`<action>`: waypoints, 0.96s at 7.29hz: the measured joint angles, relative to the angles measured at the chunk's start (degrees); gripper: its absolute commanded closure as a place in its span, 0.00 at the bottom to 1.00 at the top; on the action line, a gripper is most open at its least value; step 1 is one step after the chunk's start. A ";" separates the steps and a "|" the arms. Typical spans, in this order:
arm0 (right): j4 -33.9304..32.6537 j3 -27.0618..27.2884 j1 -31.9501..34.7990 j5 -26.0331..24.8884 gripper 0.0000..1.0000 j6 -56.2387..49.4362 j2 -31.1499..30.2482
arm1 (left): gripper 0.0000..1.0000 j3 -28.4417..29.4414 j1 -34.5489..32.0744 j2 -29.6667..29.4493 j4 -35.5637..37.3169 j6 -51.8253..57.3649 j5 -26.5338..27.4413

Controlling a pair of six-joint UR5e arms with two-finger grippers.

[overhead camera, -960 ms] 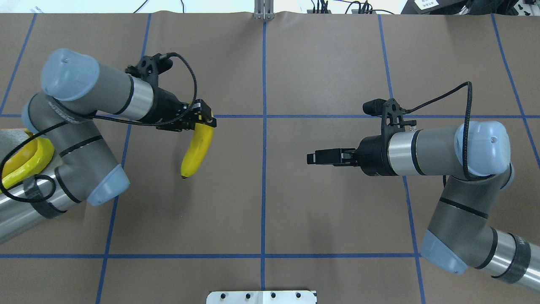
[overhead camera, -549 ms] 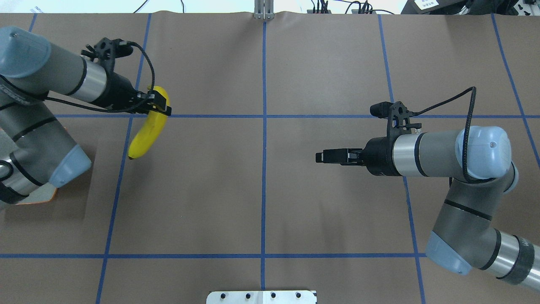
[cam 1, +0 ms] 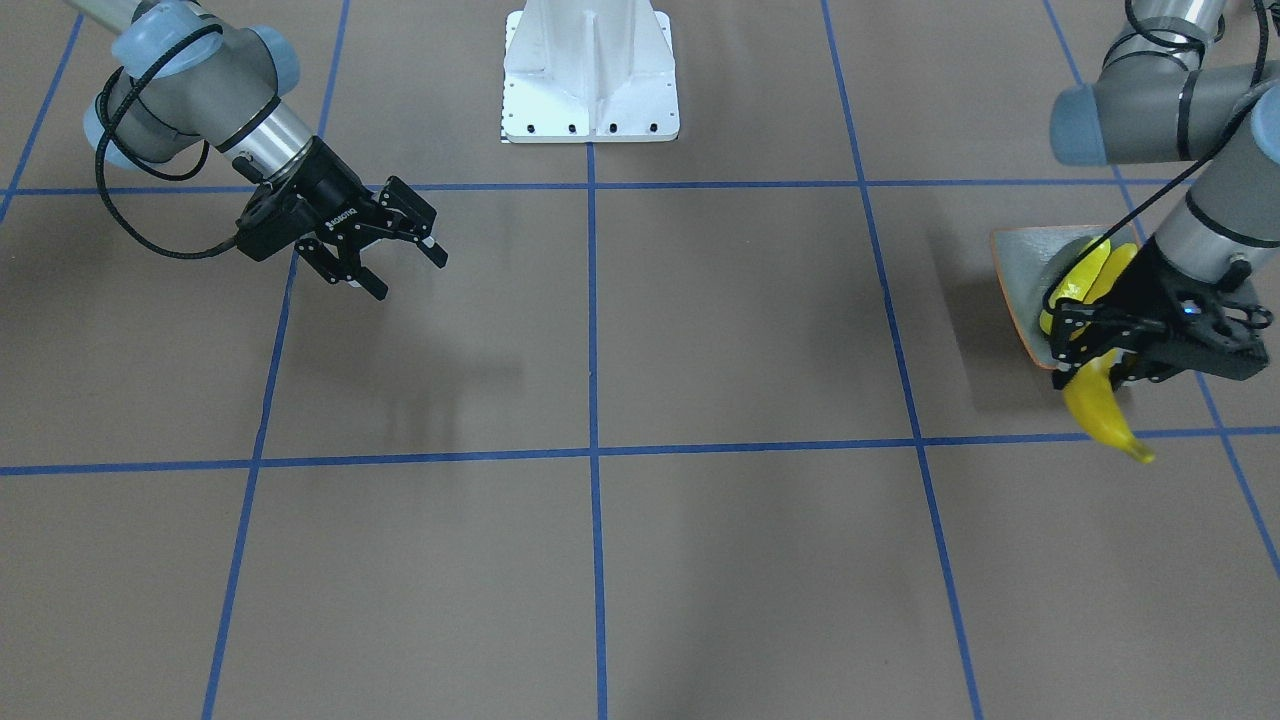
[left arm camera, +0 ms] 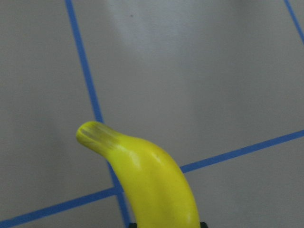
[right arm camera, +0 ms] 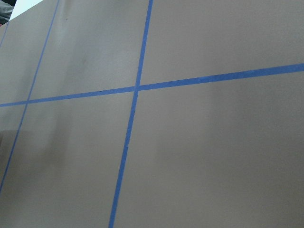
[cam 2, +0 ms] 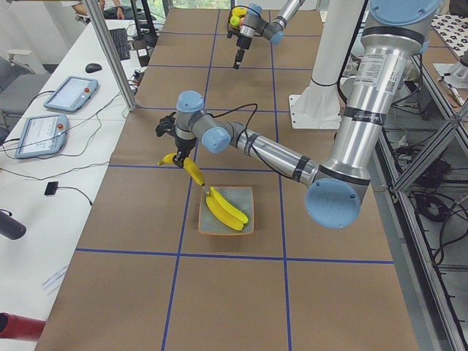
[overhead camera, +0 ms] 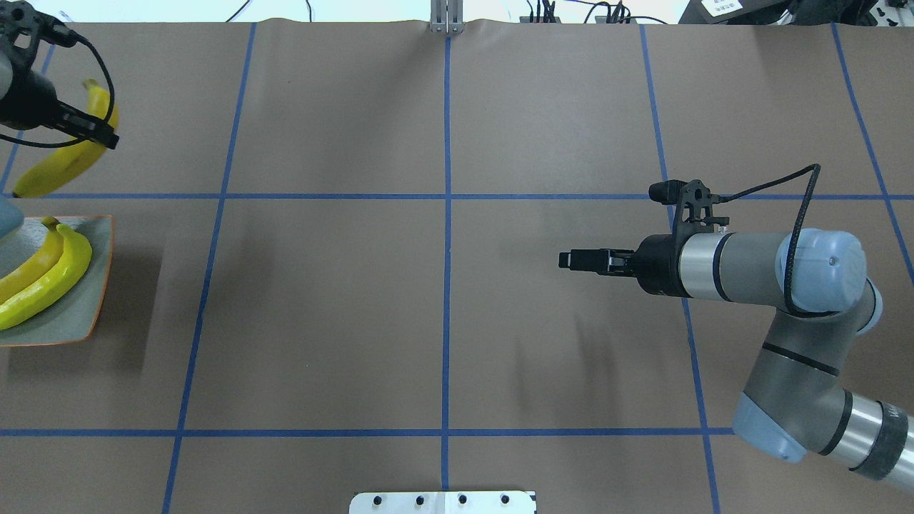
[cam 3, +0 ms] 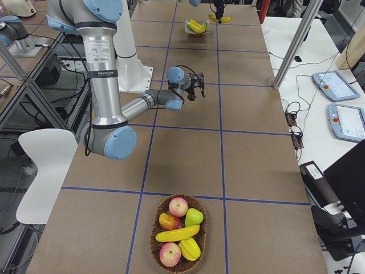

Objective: Transfer all bananas from basket to plate

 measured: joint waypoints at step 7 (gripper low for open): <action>0.25 -3.21 -0.33 -1.63 0.00 0.43 0.54 | 1.00 -2.36 9.84 12.92 4.07 0.10 24.47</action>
